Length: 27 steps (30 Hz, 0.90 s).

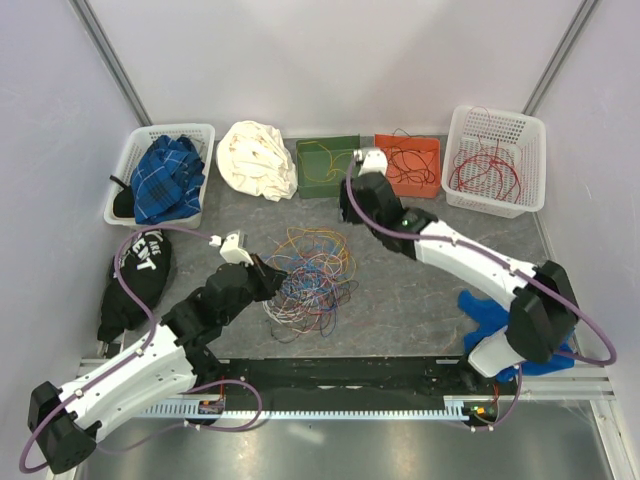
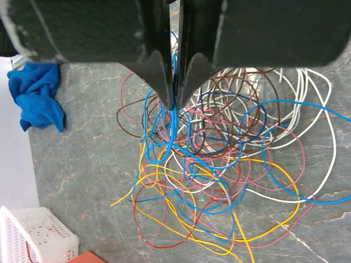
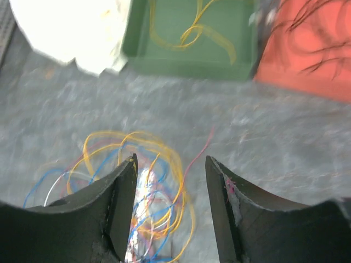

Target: Untangle the cables

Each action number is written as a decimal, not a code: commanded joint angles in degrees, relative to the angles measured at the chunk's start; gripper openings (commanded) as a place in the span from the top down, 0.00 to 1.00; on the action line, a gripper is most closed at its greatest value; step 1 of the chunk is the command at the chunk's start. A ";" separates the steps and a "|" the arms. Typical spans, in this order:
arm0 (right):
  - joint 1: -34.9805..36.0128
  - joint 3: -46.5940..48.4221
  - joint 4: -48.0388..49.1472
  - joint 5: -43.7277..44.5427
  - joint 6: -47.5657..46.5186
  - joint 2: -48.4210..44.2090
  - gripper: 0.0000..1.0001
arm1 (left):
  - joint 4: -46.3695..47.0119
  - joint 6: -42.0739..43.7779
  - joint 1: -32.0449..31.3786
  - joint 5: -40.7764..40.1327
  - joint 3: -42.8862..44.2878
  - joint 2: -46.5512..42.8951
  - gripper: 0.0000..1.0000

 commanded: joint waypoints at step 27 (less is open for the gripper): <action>20.27 -23.90 15.31 5.43 0.33 -20.66 0.36 | -7.34 16.72 0.08 -7.38 24.75 -0.04 0.93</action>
